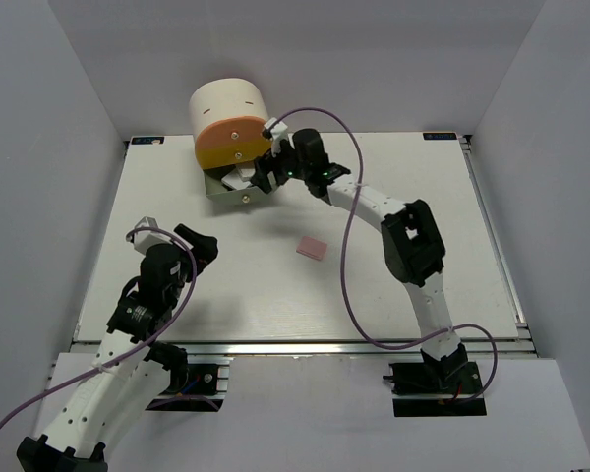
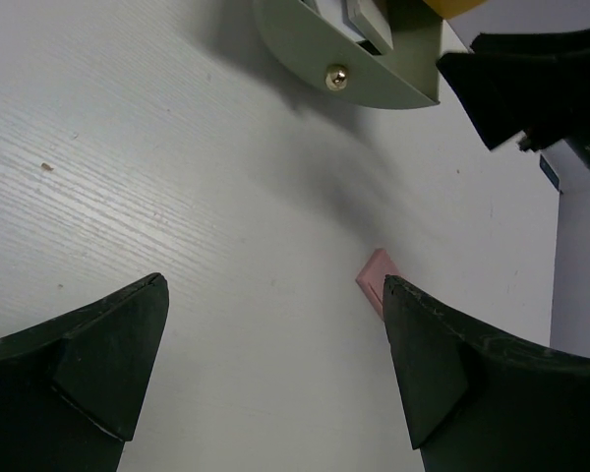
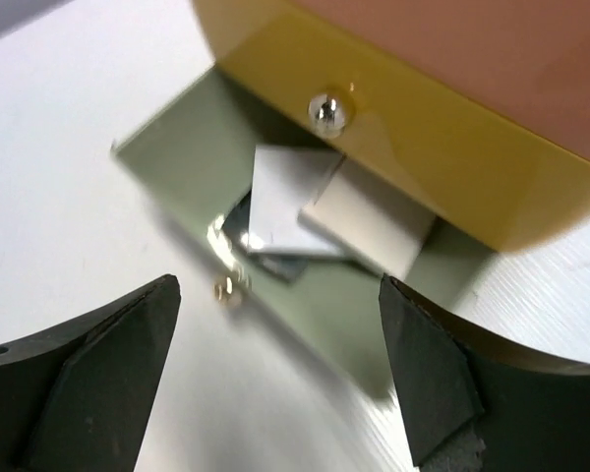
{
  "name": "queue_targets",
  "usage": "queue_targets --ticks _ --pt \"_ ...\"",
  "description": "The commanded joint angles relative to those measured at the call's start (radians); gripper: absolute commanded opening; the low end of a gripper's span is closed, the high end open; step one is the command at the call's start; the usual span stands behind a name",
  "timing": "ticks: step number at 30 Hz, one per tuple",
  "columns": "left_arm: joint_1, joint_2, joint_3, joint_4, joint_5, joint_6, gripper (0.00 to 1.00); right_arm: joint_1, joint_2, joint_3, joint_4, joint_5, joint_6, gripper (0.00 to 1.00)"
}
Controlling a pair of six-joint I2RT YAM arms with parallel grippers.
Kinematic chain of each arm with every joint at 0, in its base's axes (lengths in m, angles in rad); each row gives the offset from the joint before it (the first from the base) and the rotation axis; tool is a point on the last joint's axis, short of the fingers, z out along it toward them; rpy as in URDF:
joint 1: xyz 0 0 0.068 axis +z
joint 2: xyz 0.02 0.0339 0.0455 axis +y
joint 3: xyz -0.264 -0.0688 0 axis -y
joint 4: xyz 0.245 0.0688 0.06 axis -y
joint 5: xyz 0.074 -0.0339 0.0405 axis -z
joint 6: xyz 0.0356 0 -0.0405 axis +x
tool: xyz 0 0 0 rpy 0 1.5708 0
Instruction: Organize the makeup
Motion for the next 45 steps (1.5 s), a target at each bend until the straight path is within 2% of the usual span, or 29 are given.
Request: queue_targets --ticks 1,3,9,12,17,19,38,41,44,45 --pt "0.004 -0.004 0.002 0.059 0.052 0.019 0.98 -0.042 -0.186 -0.031 -0.239 -0.212 -0.241 0.86" --pt "0.005 -0.005 -0.018 0.084 0.072 0.015 0.98 -0.057 -0.251 -0.071 -0.413 -0.183 -0.356 0.88" --pt "0.004 0.006 -0.045 0.134 0.108 0.018 0.98 -0.071 -0.396 -0.322 -0.62 -0.083 -0.42 0.89" --pt "0.004 0.022 -0.038 0.131 0.123 0.025 0.98 -0.069 -0.429 -0.422 -0.572 0.07 -0.328 0.89" --pt "0.004 0.018 -0.049 0.135 0.143 0.022 0.98 -0.043 -0.438 -0.471 -0.589 0.092 -0.34 0.89" --pt "0.005 0.013 -0.053 0.13 0.146 0.011 0.98 -0.019 -0.42 -0.48 -0.585 0.168 -0.335 0.89" --pt "0.004 -0.014 -0.058 0.105 0.155 -0.026 0.98 0.024 -0.256 -0.447 -0.58 0.183 -0.32 0.89" --pt "0.005 -0.008 -0.053 0.104 0.154 -0.026 0.98 0.026 -0.237 -0.444 -0.594 0.164 -0.334 0.8" --pt "0.005 -0.01 -0.047 0.093 0.149 -0.024 0.98 0.027 -0.234 -0.457 -0.604 0.135 -0.355 0.59" --pt "0.005 -0.008 -0.045 0.093 0.148 -0.024 0.98 0.027 -0.236 -0.465 -0.604 0.132 -0.355 0.55"
